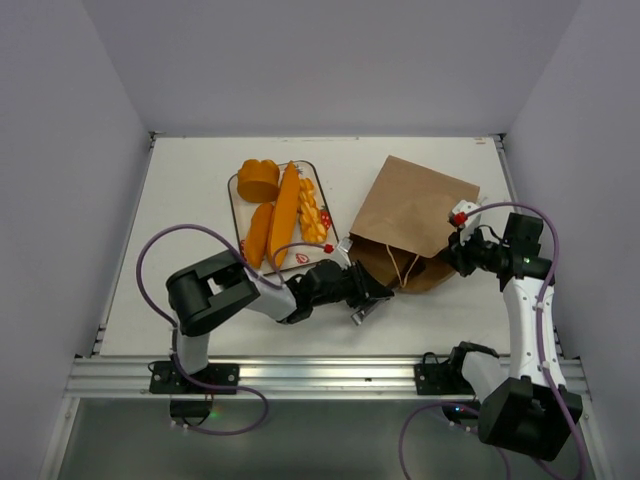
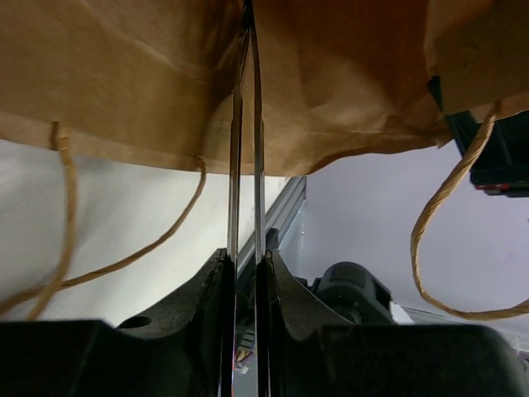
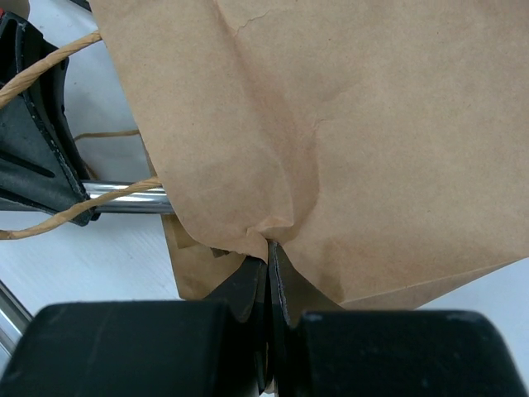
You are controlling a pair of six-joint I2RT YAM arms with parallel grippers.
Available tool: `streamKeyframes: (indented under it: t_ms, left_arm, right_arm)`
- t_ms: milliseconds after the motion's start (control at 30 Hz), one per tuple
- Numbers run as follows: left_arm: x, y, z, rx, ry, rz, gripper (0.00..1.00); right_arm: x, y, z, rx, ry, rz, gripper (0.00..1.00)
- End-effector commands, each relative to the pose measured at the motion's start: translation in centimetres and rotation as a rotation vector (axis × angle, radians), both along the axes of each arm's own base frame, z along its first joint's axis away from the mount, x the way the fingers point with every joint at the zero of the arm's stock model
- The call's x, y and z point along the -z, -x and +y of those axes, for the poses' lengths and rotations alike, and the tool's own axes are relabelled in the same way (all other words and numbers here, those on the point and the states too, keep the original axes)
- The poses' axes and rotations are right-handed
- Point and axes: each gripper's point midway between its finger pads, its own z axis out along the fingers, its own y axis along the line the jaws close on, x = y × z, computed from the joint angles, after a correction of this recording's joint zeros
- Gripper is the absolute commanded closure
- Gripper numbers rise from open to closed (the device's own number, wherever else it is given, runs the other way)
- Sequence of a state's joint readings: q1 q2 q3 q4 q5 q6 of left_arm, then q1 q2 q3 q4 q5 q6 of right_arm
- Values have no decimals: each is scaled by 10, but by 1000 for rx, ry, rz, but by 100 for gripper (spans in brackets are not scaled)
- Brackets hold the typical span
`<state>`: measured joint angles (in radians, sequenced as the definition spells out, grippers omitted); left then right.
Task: Take the fake bread out of the paper bag
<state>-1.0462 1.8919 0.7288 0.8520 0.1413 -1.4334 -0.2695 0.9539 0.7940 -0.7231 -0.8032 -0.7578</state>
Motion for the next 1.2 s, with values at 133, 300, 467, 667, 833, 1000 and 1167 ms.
streamKeyframes:
  t_ms: [133, 300, 467, 667, 833, 1000, 1167]
  left_arm:
    - [-41, -23, -16, -65, 194, 37, 73]
    - [-39, -31, -19, -89, 217, 73, 68]
    - [-36, -35, -20, -115, 225, 100, 61]
    - [-35, -40, -21, -132, 250, 118, 55]
    - [-33, -45, -23, -153, 246, 134, 54]
    - [-32, -49, -24, -177, 247, 159, 54]
    - [-33, -55, -28, -193, 255, 172, 54]
  right_arm:
    - [-4, 1, 7, -15, -41, -11, 100]
    - [-3, 2, 7, -15, -40, -12, 100]
    - [-3, 2, 7, -18, -39, -13, 100]
    - [-2, 2, 8, -21, -40, -14, 100]
    - [-3, 2, 9, -26, -45, -17, 100]
    - [-5, 4, 12, -43, -61, -21, 100]
    - [-4, 6, 16, -65, -79, -14, 100]
